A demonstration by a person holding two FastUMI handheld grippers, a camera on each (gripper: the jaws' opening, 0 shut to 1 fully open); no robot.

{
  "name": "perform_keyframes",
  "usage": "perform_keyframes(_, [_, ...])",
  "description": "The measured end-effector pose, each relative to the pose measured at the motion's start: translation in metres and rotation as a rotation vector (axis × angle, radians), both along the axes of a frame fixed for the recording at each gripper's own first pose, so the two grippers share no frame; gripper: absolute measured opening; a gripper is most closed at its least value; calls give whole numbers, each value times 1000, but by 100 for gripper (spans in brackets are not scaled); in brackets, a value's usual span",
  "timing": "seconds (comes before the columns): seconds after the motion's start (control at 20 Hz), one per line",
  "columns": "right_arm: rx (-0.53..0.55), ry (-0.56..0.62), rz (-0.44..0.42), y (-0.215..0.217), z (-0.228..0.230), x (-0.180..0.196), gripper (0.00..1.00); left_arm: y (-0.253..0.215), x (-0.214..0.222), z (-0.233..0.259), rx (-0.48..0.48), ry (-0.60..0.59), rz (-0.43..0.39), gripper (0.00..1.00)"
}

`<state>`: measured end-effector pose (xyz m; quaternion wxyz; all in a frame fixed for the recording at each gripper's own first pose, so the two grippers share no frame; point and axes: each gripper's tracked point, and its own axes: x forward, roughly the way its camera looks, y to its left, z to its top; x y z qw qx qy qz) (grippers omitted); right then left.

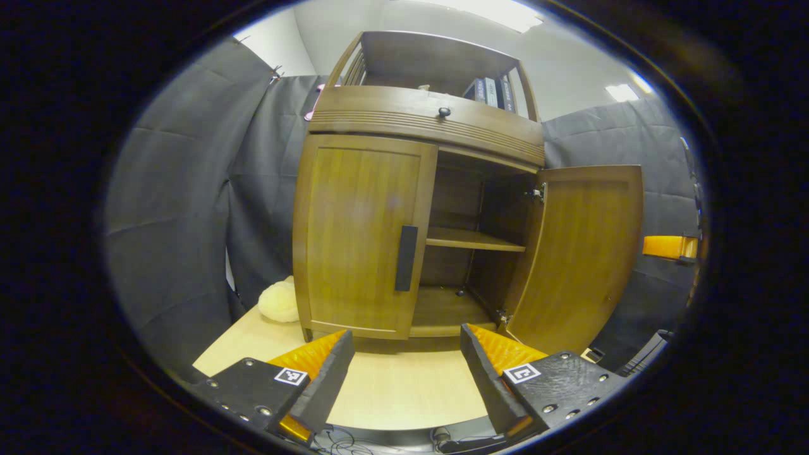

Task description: Open the right door of the double-door shoe cabinet with the right hand, and open the left door with the left hand.

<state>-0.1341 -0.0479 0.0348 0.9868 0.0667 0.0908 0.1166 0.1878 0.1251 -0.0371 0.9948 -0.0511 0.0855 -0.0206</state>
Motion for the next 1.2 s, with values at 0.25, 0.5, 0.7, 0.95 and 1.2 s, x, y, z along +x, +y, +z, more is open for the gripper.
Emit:
perform_keyframes(0.25, [-31, -8, 106, 56, 2, 11, 97, 10, 16, 11, 8, -24, 8, 98])
perform_keyframes(0.5, [-73, -63, 127, 96, 0, 41, 92, 12, 58, 23, 21, -43, -15, 98])
perform_keyframes(0.7, [-86, -76, 126, 113, -6, 72, 93, 6, 102, 37, 42, -54, -29, 98])
perform_keyframes(0.95, [-87, -56, 103, 119, -24, 96, 98, -1, 162, 43, 54, -54, -37, 98])
perform_keyframes(1.2, [-100, -27, 85, 124, -41, 139, 93, -7, 211, 33, 73, -38, -42, 96])
